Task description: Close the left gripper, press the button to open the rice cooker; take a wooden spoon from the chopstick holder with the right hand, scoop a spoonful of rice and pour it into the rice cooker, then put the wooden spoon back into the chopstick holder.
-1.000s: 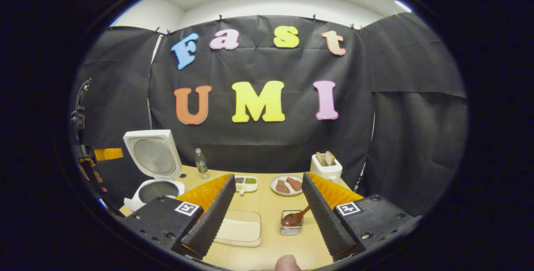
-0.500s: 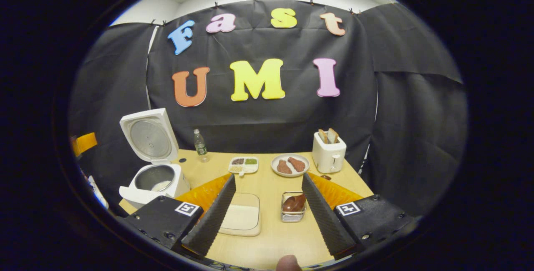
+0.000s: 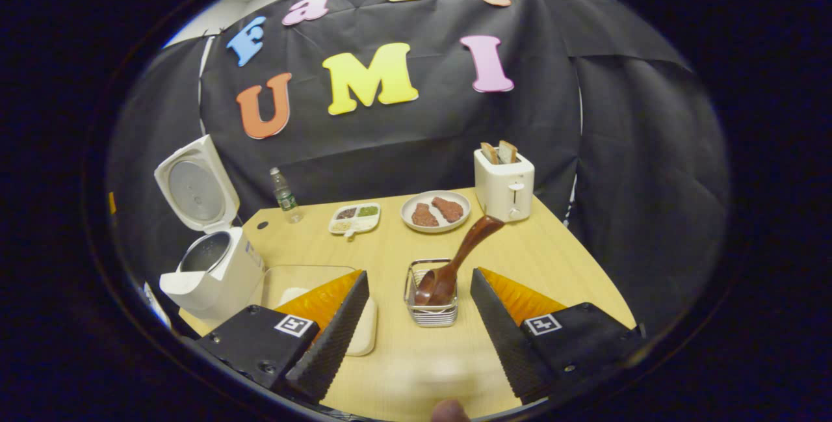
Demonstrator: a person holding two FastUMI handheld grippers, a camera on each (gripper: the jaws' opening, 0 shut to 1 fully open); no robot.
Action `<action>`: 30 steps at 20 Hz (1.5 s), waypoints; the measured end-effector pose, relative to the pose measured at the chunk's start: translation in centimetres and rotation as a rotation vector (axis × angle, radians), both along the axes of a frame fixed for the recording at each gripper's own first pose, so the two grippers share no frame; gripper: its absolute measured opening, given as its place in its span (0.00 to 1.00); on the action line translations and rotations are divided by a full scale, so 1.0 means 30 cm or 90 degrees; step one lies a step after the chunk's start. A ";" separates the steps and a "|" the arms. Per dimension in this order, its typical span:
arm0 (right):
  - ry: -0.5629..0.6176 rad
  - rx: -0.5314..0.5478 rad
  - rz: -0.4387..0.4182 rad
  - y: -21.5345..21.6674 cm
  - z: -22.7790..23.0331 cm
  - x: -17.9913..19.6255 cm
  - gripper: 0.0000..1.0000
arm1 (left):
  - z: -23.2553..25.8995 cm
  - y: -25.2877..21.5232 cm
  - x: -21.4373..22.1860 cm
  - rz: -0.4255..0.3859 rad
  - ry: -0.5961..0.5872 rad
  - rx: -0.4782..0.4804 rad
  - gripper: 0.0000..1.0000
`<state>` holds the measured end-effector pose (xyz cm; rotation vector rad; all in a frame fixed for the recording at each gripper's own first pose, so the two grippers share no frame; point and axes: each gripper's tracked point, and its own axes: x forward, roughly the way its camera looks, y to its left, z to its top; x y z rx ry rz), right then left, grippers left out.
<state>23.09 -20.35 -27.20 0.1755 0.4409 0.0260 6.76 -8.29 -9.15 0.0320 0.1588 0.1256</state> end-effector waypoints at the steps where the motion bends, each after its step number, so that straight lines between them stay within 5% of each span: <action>1: -0.002 0.007 -0.015 -0.027 -0.017 0.038 0.99 | -0.005 0.009 0.002 0.004 0.007 0.005 0.94; 9: 0.023 0.034 -0.059 -0.119 -0.193 0.275 0.88 | -0.002 0.068 -0.011 0.047 0.029 0.024 0.94; 14: 0.038 0.059 -0.032 -0.100 -0.253 0.383 0.72 | -0.041 0.104 -0.035 0.066 0.055 0.048 0.94; 15: 0.037 0.066 -0.025 -0.094 -0.258 0.395 0.62 | -0.034 0.106 -0.033 0.067 0.051 0.049 0.94; 20: 0.039 0.069 -0.022 -0.093 -0.255 0.413 0.32 | -0.049 0.125 -0.050 0.073 0.062 0.043 0.95; 30: 0.006 0.067 -0.037 -0.050 -0.062 0.347 0.16 | -0.040 0.128 -0.081 0.037 0.052 0.018 0.95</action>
